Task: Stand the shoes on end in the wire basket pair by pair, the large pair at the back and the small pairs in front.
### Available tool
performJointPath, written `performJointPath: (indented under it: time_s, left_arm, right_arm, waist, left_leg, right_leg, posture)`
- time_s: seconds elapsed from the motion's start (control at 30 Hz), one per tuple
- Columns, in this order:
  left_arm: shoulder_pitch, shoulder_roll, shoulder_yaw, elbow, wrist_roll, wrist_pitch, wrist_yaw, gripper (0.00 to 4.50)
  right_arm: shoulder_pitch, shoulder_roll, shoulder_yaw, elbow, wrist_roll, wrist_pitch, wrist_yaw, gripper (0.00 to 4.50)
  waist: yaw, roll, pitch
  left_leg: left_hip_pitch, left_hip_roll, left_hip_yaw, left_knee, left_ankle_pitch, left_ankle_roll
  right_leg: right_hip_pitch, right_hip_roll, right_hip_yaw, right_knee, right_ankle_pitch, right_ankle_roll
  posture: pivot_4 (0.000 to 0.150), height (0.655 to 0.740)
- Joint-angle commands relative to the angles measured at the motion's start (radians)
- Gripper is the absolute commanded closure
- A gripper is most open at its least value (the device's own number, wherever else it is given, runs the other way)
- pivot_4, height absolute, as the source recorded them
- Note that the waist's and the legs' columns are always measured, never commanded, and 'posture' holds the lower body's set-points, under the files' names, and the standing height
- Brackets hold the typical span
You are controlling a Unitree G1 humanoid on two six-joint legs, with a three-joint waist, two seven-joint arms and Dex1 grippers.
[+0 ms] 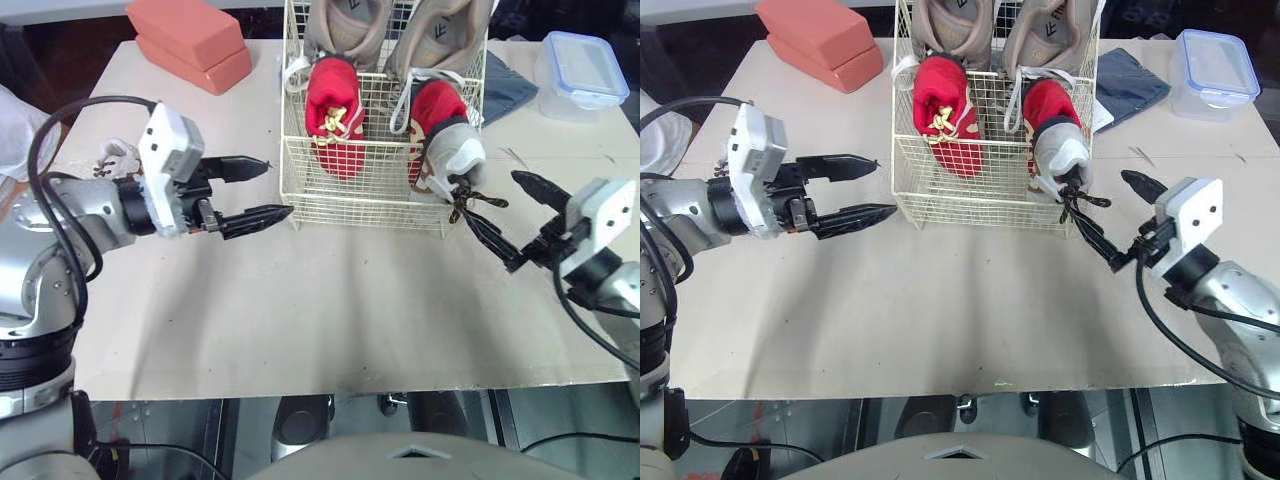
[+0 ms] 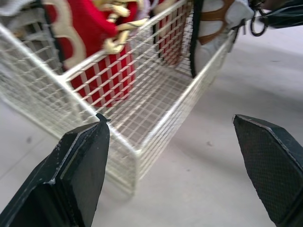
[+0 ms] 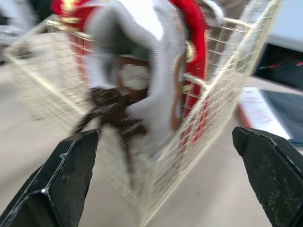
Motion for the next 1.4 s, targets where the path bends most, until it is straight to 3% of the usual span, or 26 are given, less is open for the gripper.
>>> performJointPath:
  time_s: [0.03, 0.13, 0.27, 0.43, 0.57, 0.83, 1.03, 1.4]
  left_arm:
    - [0.034, 0.014, 0.067, 0.014, 0.023, -0.046, -0.003, 0.0]
    - [0.056, 0.01, 0.087, 0.034, 0.037, -0.068, 0.002, 0.0]
    - [0.075, -0.016, 0.119, 0.083, 0.05, -0.1, 0.022, 0.0]
    - [0.077, -0.069, 0.16, 0.262, 0.152, -0.238, 0.107, 0.0]
    - [0.045, -0.061, 0.178, 0.476, 0.246, -0.382, 0.143, 0.0]
    - [-0.077, -0.035, 0.17, 0.897, 0.349, -0.619, 0.153, 0.0]
    - [-0.255, -0.011, 0.134, 1.193, 0.431, -0.742, 0.214, 0.0]
    - [-0.511, 0.042, 0.011, 1.54, 0.583, -0.7, 0.288, 0.0]
  right_arm:
    - [0.035, -0.056, -0.088, -0.07, 0.132, 0.041, 0.087, 0.03]
    - [0.041, -0.084, -0.114, -0.091, 0.238, 0.062, 0.115, 0.03]
    - [-0.019, -0.085, -0.01, -0.15, 0.252, 0.055, 0.12, 0.03]
    - [-0.126, 0.046, 0.281, -0.123, -0.016, -0.057, 0.091, 0.03]
    - [-0.144, 0.117, 0.402, -0.054, -0.168, -0.145, 0.103, 0.03]
    - [-0.147, 0.175, 0.45, 0.021, -0.271, -0.24, 0.13, 0.03]
    - [-0.137, 0.187, 0.462, 0.061, -0.319, -0.289, 0.152, 0.03]
    - [-0.119, 0.207, 0.469, 0.074, -0.361, -0.327, 0.15, 0.03]
  waist:
    - [-0.001, 0.0, 0.0]
    - [0.0, -0.001, 0.0]
    - [0.001, -0.001, 0.0]
    - [-0.001, -0.003, -0.002]
    - [-0.001, -0.005, -0.002]
    - [-0.001, -0.007, -0.003]
    - [0.001, -0.01, -0.005]
    - [-0.003, -0.012, -0.006]
  left_leg:
    - [0.0, 0.0, 0.0, 0.0, 0.0, 0.001]
    - [0.0, 0.001, 0.0, 0.0, -0.001, 0.002]
    - [0.0, 0.0, -0.001, 0.0, -0.002, 0.003]
    - [0.0, 0.0, -0.001, 0.0, -0.002, 0.003]
    - [0.0, 0.001, -0.001, 0.0, -0.001, 0.002]
    - [-0.001, 0.0, 0.0, 0.0, 0.0, 0.0]
    - [-0.001, 0.0, 0.0, 0.001, 0.0, 0.0]
    - [-0.001, -0.001, 0.002, 0.001, 0.0, 0.0]
  right_leg:
    - [0.0, 0.0, 0.0, 0.0, 0.0, 0.0]
    - [0.0, 0.0, 0.0, 0.0, 0.0, 0.0]
    - [0.0, -0.001, -0.001, 0.0, 0.0, 0.0]
    - [0.0, -0.001, -0.001, 0.0, 0.0, 0.0]
    - [0.0, -0.001, -0.001, 0.0, 0.0, 0.0]
    - [0.0, -0.003, -0.005, 0.0, 0.0, 0.0]
    - [0.0, -0.002, -0.007, 0.001, 0.0, 0.0]
    - [0.0, -0.002, -0.006, 0.001, 0.0, 0.0]
  posture:
    - [0.15, 0.686]
    - [0.15, 0.686]
    - [0.15, 0.686]
    - [0.15, 0.686]
    - [0.15, 0.686]
    - [0.15, 0.686]
    - [0.15, 0.686]
    - [0.15, 0.686]
